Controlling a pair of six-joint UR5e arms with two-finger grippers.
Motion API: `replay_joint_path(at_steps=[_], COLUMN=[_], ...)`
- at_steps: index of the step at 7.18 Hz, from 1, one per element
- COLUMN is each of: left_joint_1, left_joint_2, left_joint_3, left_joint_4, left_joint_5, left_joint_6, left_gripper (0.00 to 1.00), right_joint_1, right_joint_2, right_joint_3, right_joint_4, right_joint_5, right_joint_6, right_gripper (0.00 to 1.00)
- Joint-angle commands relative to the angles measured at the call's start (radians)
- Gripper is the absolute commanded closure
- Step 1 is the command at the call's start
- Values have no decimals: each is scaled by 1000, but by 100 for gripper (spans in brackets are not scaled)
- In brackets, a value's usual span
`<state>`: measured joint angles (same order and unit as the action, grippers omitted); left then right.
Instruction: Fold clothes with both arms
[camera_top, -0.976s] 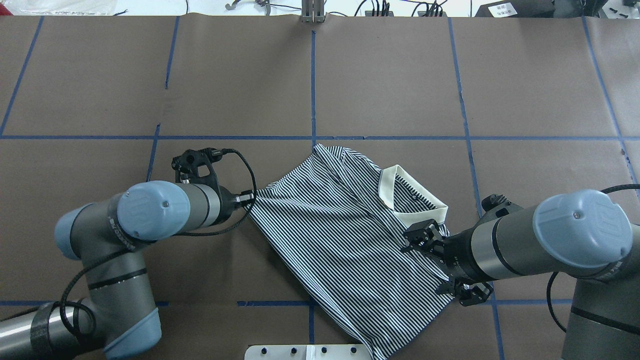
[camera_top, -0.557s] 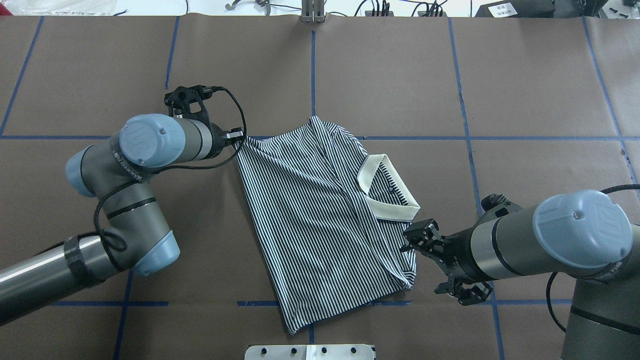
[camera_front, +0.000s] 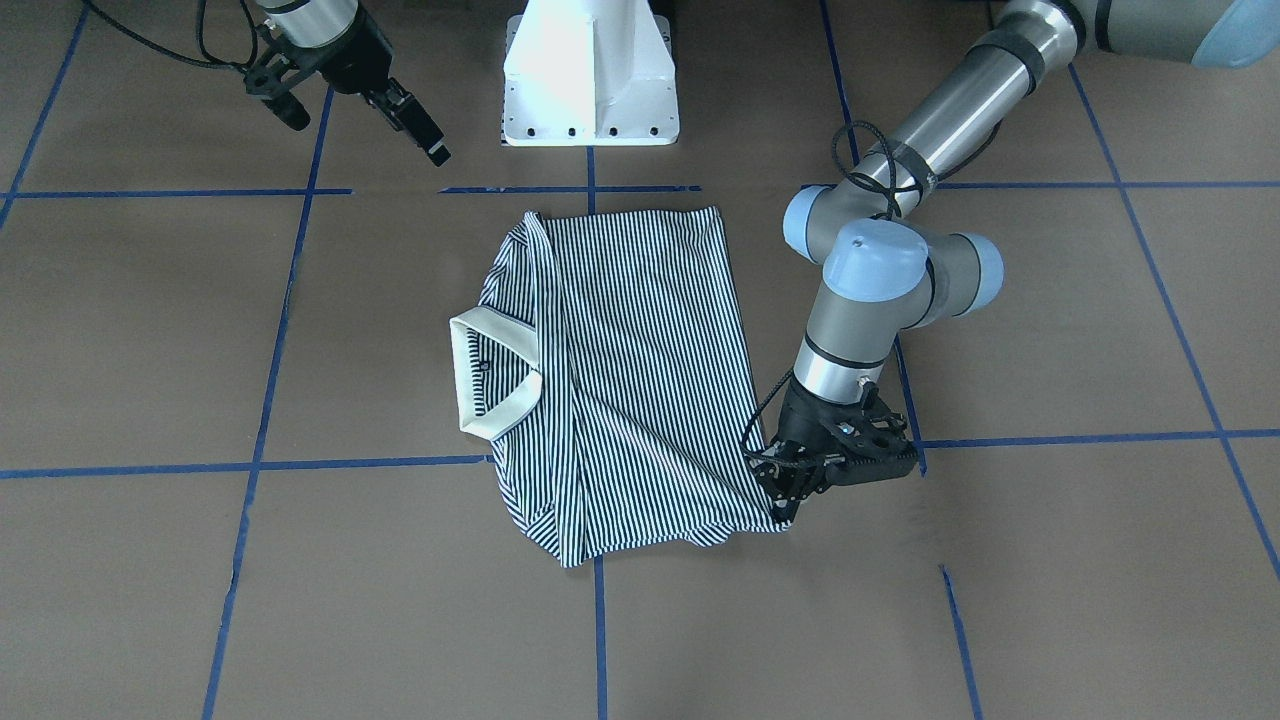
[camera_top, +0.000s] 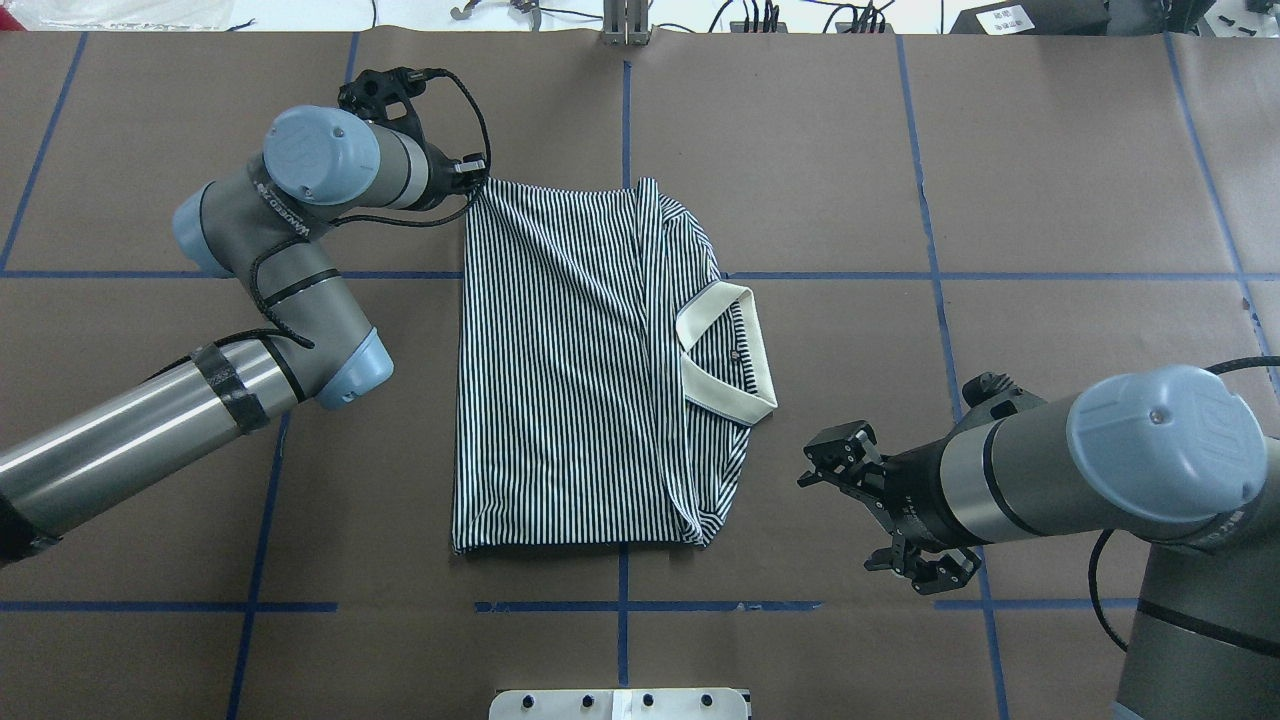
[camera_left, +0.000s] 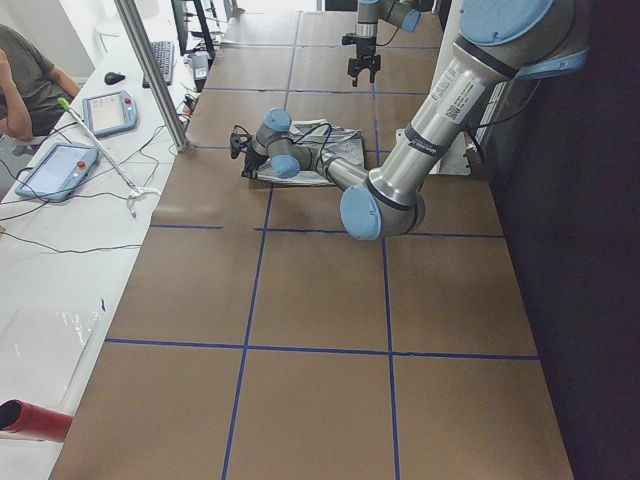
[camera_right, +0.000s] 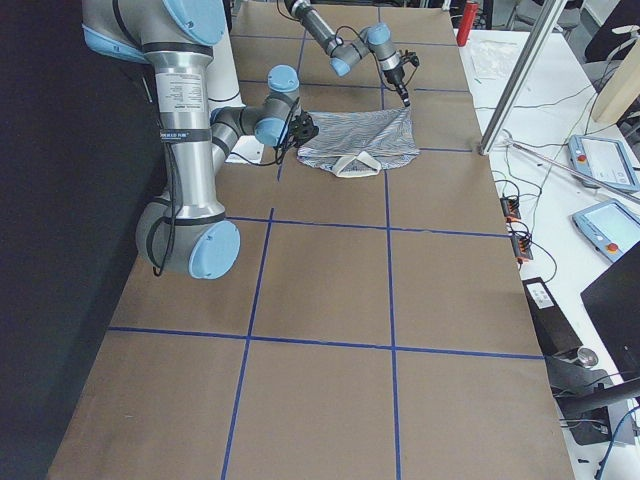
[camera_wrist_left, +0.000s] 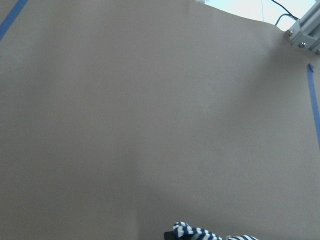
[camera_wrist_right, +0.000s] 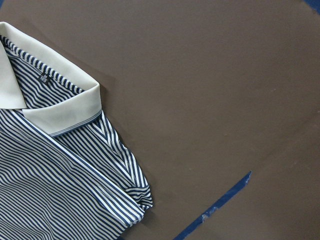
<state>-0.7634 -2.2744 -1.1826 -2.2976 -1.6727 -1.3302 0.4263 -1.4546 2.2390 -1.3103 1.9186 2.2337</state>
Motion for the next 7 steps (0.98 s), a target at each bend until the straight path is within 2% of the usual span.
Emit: replay_joint_path(at_steps=[1,2,3,4,5,6,7], left_joint_1=[-28,-40,-71,-74,-76,-76,-74], left_joint_2=[-36,-36,-28,24,97,127,130], left_joint_3=[119,118,92,10,-82,-110,-111], left_joint_4=[-78,-83,-86,-86,-86,-86,-88], left_joint_5=[-2,-15,-100,-142,-147,-147,-147], left_joint_6=[28,51,54,51,49,49,49], left_gripper=[87,46,42,42,42,42,42], right_joint_1=[31,29,29,16,2,-10,-15], right_joint_2=[28,66,132,225,278,313,383], right_joint_3=[-7,-37,-111,-195,-249,-295,-358], right_joint_4=[-1,-4,-32,-87,-111,-122,-200], right_joint_5=[-1,-13,-27,-30,-32,-33,-38], right_joint_6=[-85,-110,-132,-240,-366,-464,-546], right_gripper=[0,0,0,0,0,0,0])
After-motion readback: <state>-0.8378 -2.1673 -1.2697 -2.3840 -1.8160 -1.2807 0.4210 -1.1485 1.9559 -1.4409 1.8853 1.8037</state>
